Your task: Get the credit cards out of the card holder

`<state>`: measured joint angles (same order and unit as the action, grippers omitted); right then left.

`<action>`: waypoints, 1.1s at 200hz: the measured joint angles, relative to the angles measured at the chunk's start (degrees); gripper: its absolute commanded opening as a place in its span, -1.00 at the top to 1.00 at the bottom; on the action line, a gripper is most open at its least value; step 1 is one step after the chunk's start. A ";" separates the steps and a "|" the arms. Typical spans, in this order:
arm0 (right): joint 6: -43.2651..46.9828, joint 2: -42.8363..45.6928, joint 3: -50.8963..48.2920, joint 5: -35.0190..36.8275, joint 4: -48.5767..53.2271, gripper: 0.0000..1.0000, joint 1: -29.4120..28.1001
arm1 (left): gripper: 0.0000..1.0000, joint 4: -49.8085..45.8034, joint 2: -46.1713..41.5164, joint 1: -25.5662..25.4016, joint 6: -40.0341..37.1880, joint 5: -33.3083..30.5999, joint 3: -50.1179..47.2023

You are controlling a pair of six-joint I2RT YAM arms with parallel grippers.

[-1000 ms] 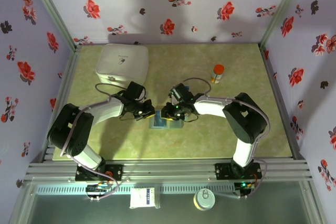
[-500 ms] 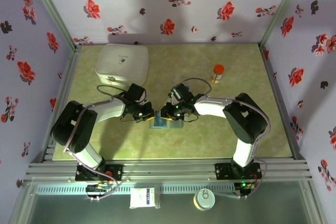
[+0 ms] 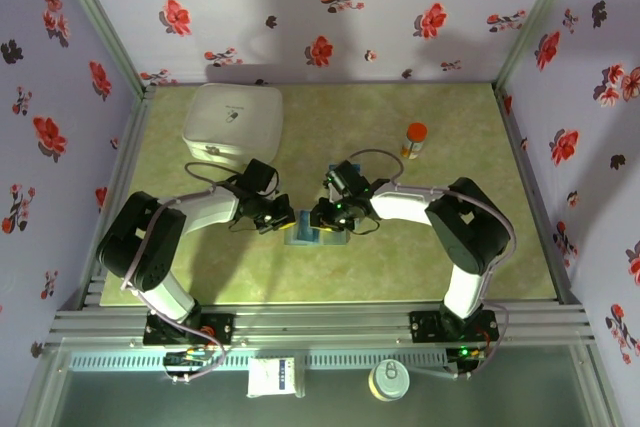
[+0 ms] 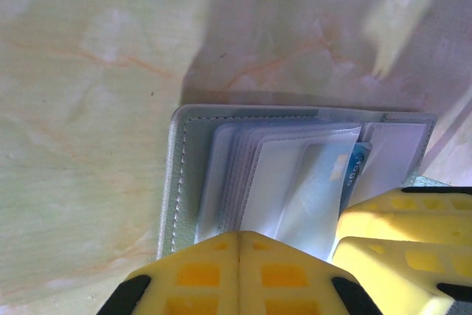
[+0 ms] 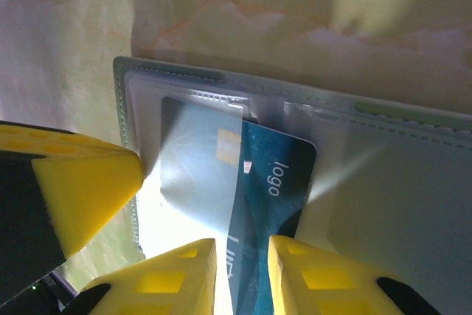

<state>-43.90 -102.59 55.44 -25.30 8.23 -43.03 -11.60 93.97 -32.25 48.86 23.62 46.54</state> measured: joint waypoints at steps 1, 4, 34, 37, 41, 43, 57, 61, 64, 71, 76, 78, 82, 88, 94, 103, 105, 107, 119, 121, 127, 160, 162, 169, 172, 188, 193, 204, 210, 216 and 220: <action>0.00 0.02 0.00 0.02 0.02 0.46 0.00 | 1.00 0.00 -0.02 0.00 0.02 0.00 0.00; 0.04 0.13 0.00 0.09 0.20 0.46 0.00 | 1.00 0.00 -0.02 0.02 0.02 -0.02 0.00; 1.05 0.96 0.00 1.57 2.36 0.47 0.00 | 1.00 0.00 -0.02 0.02 0.02 -0.02 0.00; 1.16 1.05 0.00 1.73 2.60 0.47 0.00 | 1.00 0.00 -0.02 0.02 0.02 -0.02 0.00; 1.31 1.16 0.00 1.88 2.86 0.46 0.00 | 1.00 -0.02 -0.02 0.00 0.02 -0.02 0.00; 1.42 1.25 0.00 1.99 3.08 0.46 0.00 | 1.00 -0.02 -0.02 0.02 0.02 -0.02 0.00; 1.81 1.70 0.00 2.51 3.82 0.47 0.00 | 1.00 -0.04 -0.15 0.00 0.02 -0.04 0.00; 1.88 1.81 0.00 2.67 4.04 0.46 0.00 | 1.00 -0.11 -0.20 0.00 0.02 -0.07 0.00; 1.90 1.92 0.00 2.69 4.11 0.47 0.00 | 1.00 -0.17 -0.22 0.02 0.02 -0.07 0.00; 1.92 2.21 0.00 2.86 4.33 0.47 0.00 | 1.00 -0.35 -0.35 0.00 0.02 -0.07 0.00; 1.92 2.45 0.00 2.91 4.39 0.47 0.00 | 1.00 -0.55 -0.46 0.00 0.02 -0.09 0.00; 1.92 2.51 0.00 2.91 4.39 0.47 0.00 | 1.00 -0.63 -0.52 0.00 0.02 -0.09 0.00; 1.90 2.71 0.00 2.99 4.39 0.47 0.00 | 1.00 -0.76 -0.61 0.00 0.02 -0.07 0.00; 1.90 3.06 0.00 3.06 4.39 0.47 0.00 | 1.00 -0.90 -0.79 0.00 0.02 -0.09 0.00; 1.90 3.43 -0.02 3.08 4.39 0.47 0.00 | 1.00 -1.05 -0.98 -0.04 0.02 -0.09 0.02; 1.88 4.09 -0.09 3.08 4.20 0.47 0.07 | 1.00 -1.33 -1.18 -0.13 0.02 -0.07 0.15; 1.88 4.22 -0.13 3.06 4.13 0.47 0.13 | 1.00 -1.44 -1.22 -0.15 0.02 -0.07 0.22; 1.88 4.33 -0.15 3.08 4.11 0.47 0.17 | 1.00 -1.51 -1.22 -0.17 0.02 -0.09 0.26; 1.86 5.20 -0.59 3.06 3.63 0.46 0.37 | 1.00 -2.16 -1.25 -0.59 0.02 -0.09 0.96; 1.84 5.29 -0.66 3.06 3.61 0.46 0.39 | 1.00 -2.25 -1.25 -0.68 0.02 -0.07 1.11; 1.77 5.68 -1.03 3.04 3.39 0.45 0.57 | 1.00 -2.56 -1.25 -0.94 0.02 -0.09 1.60; 0.26 6.54 -3.98 2.56 1.44 0.39 1.62 | 1.00 -3.06 -0.50 -3.17 0.00 -0.04 5.05; 0.26 6.54 -4.13 2.56 1.38 0.39 1.70 | 1.00 -3.06 -0.37 -3.30 0.00 -0.04 5.27; -0.31 6.54 -4.90 2.32 0.63 0.39 1.95 | 1.00 -3.02 0.20 -3.65 -0.02 -0.02 5.84; -0.55 6.54 -5.16 2.14 0.44 0.39 2.01 | 1.00 -3.04 0.46 -3.78 -0.04 -0.02 6.01; -1.77 6.54 -6.56 1.25 -1.33 0.39 2.47 | 1.00 -3.04 1.75 -4.15 -0.31 0.00 6.45; -2.08 6.51 -6.88 0.96 -1.81 0.39 2.56 | 1.00 -3.13 2.12 -4.17 -0.44 0.00 6.45; -2.73 6.49 -7.37 0.46 -2.80 0.39 2.67 | 1.00 -3.45 2.82 -4.20 -0.94 -0.04 6.45; -3.10 6.47 -7.61 0.11 -3.43 0.39 2.71 | 1.00 -3.67 3.15 -4.20 -1.18 -0.07 6.45; -3.28 6.45 -7.74 -0.20 -3.87 0.39 2.75 | 1.00 -3.87 3.39 -4.20 -1.33 -0.11 6.45; -3.32 6.40 -7.76 -0.42 -4.17 0.39 2.80 | 1.00 -4.04 3.56 -4.20 -1.49 -0.28 6.45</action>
<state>-47.22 -96.18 47.68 -25.71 4.05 -40.23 -15.64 97.54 -36.45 47.37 23.33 52.99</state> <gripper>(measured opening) 0.305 0.051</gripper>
